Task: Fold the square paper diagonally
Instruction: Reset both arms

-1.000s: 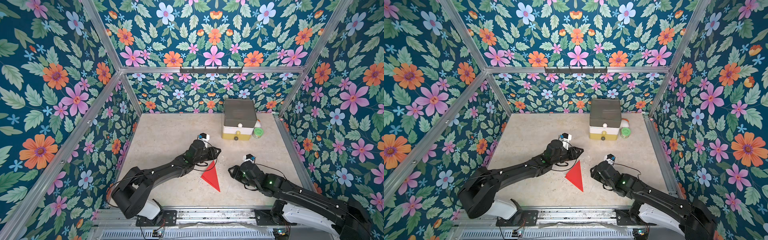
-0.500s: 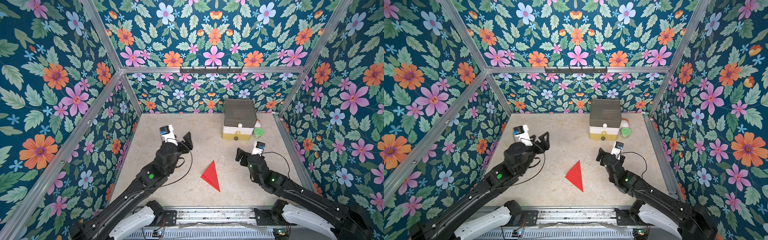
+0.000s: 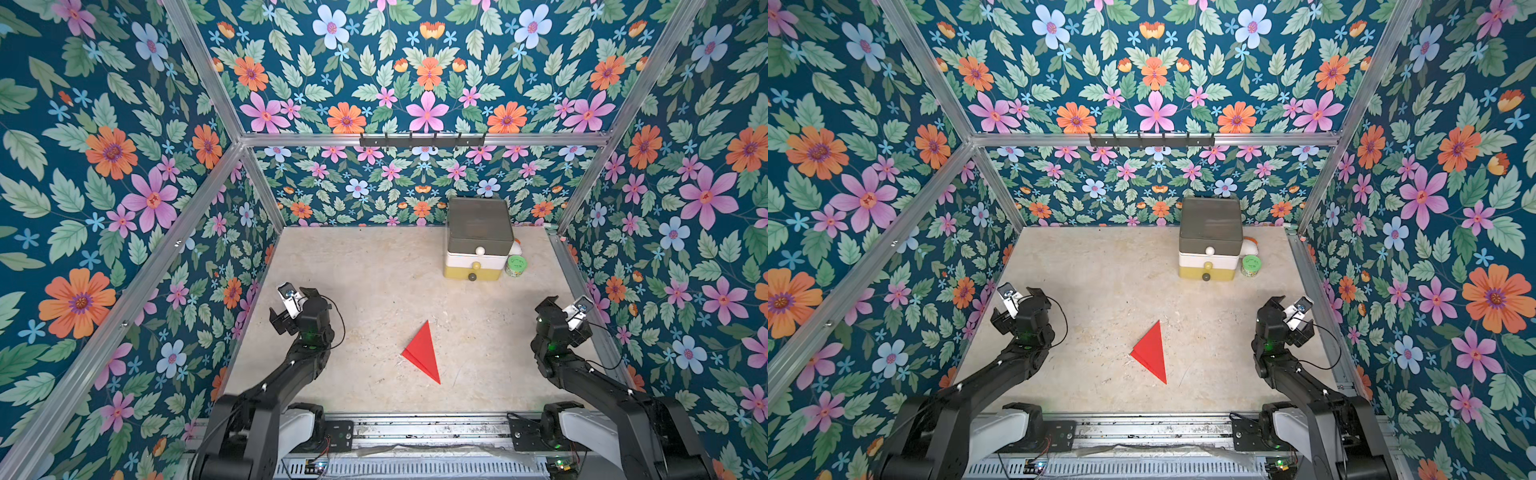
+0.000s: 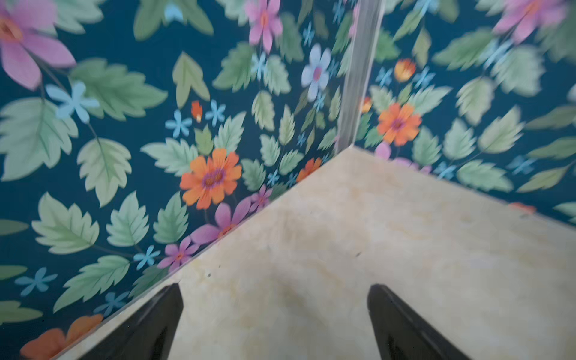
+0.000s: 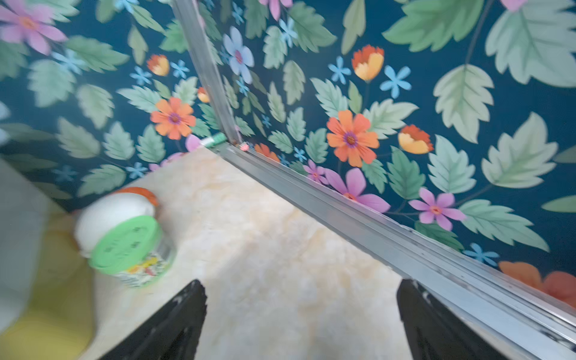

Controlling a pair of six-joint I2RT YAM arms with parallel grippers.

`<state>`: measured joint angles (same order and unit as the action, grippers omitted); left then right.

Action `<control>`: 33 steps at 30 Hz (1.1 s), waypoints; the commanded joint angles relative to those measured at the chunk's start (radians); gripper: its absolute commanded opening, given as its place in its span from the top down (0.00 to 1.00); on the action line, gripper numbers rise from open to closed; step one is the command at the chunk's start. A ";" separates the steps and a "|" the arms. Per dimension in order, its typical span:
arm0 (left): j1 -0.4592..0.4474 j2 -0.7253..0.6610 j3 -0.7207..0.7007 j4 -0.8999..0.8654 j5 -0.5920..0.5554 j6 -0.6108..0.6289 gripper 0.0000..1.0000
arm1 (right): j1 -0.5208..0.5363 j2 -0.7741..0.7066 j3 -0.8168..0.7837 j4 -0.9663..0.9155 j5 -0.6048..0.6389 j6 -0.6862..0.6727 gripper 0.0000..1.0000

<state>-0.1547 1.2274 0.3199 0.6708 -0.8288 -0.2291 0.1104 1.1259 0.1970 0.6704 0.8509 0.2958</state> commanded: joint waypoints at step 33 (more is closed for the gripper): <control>0.099 0.375 -0.046 0.574 0.553 0.197 0.00 | -0.108 0.324 -0.068 0.678 -0.690 -0.265 0.01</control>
<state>-0.0566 1.6016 0.2714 1.2198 -0.2676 -0.0433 0.0010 1.4490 0.1295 1.3109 0.1467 0.0456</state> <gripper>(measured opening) 0.996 0.993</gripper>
